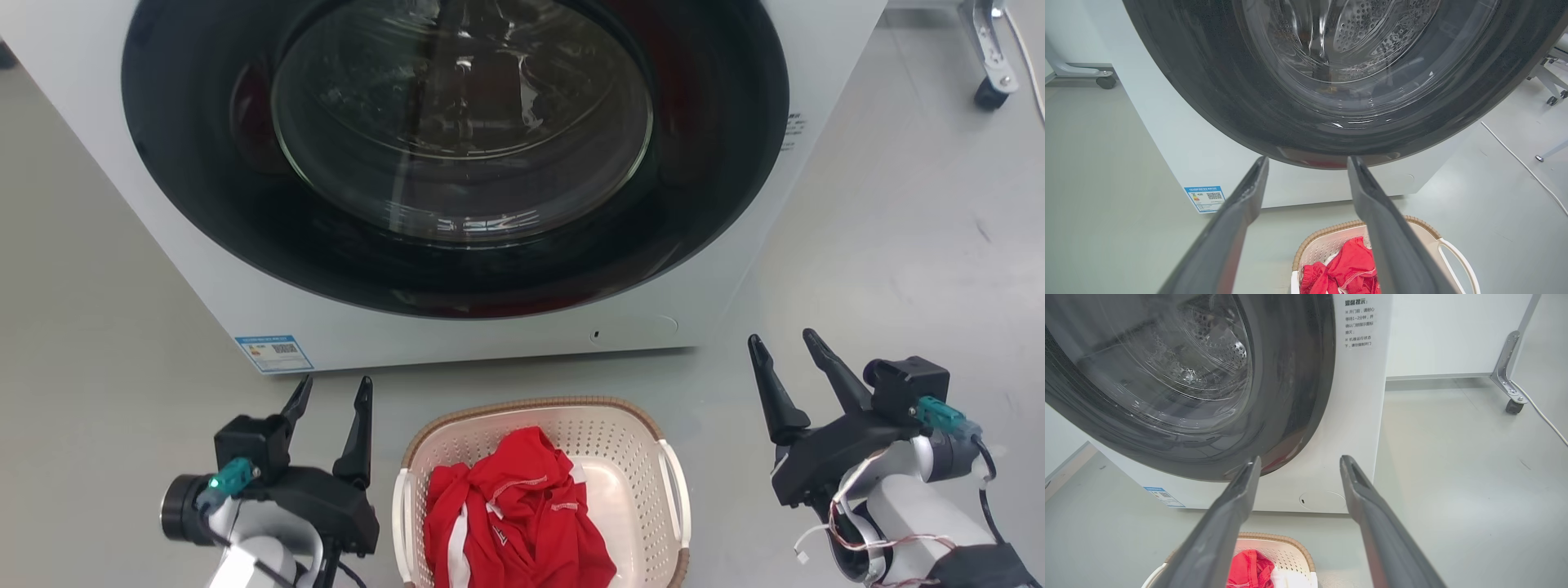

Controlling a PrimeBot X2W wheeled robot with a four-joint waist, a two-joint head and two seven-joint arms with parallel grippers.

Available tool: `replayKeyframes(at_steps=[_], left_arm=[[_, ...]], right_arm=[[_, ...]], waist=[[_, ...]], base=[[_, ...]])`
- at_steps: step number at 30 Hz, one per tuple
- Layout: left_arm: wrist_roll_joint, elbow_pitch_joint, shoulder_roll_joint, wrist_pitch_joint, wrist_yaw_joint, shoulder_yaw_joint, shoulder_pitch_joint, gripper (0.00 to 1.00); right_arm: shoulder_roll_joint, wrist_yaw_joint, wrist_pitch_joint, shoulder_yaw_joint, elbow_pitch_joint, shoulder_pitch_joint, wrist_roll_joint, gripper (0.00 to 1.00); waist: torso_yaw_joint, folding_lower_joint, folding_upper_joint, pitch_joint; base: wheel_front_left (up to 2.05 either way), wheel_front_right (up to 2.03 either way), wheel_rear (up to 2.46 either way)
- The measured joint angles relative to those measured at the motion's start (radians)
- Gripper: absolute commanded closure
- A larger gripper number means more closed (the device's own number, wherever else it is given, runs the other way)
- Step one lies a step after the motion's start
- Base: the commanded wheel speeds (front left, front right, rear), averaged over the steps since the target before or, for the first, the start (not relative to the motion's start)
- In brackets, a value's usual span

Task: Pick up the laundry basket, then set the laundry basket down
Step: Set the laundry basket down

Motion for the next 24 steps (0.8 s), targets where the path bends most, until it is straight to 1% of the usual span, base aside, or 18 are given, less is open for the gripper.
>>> replayKeyframes(at_steps=[3, 7, 13, 18, 24], left_arm=[[0.027, -0.087, 0.012, 0.0, 0.019, 0.006, 0.057, 0.0], [0.044, -0.203, 0.027, 0.0, 0.04, 0.015, 0.127, 0.0], [0.062, -0.346, 0.032, 0.0, 0.061, 0.028, 0.212, 0.0], [0.063, -0.416, 0.045, 0.0, 0.075, 0.046, 0.277, 0.0], [0.09, -0.47, 0.058, 0.0, 0.086, 0.052, 0.346, 0.0]], right_arm=[[-0.012, -0.025, 0.0, -0.012, -0.063, 0.038, -0.02, 0.0], [-0.029, -0.041, 0.0, -0.028, -0.142, 0.092, -0.041, 0.0], [-0.053, -0.063, 0.0, -0.069, -0.239, 0.174, -0.06, 0.0], [-0.06, -0.076, 0.0, -0.099, -0.301, 0.234, -0.077, 0.0], [-0.061, -0.081, 0.0, -0.125, -0.347, 0.306, -0.084, 0.0]], waist=[[0.001, 0.0, 0.0, -0.022], [0.0, 0.0, 0.0, -0.049], [0.001, 0.0, -0.0001, -0.082], [0.004, 0.0, 0.0, -0.106], [0.004, 0.0, 0.0, -0.133]], base=[[0.0, 0.0, 0.0], [0.0, 0.0, 0.0], [0.0, 0.0, 0.0], [0.0, 0.0, 0.0], [0.0, 0.0, 0.0]])
